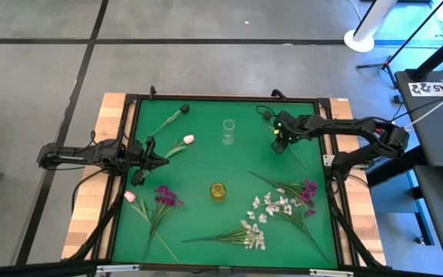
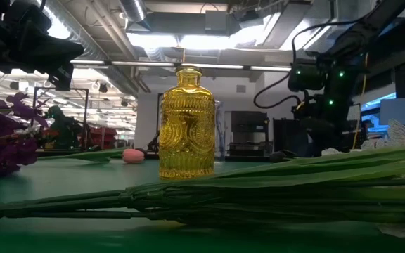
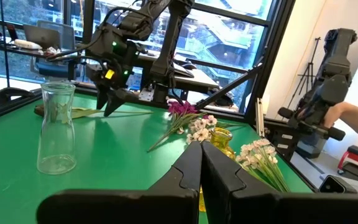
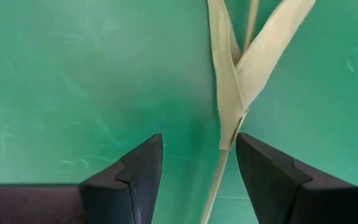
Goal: Sort flowers into vase by color
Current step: Put the right black tulip into the transparent vase
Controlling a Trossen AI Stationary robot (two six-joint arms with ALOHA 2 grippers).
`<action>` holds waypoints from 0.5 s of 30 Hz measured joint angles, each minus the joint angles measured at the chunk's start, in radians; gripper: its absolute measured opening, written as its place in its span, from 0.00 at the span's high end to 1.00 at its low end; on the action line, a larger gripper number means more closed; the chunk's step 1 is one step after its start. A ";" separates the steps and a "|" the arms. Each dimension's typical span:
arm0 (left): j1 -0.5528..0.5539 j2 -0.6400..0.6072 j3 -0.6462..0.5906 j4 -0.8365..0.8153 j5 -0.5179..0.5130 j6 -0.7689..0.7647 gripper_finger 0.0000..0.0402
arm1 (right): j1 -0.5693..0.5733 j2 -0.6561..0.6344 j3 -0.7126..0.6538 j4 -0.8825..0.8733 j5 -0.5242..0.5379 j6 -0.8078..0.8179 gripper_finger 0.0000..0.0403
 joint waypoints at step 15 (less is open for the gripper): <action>0.000 0.000 0.000 0.000 0.000 0.000 1.00 | -0.155 -0.001 -0.017 0.037 -0.083 -0.029 0.49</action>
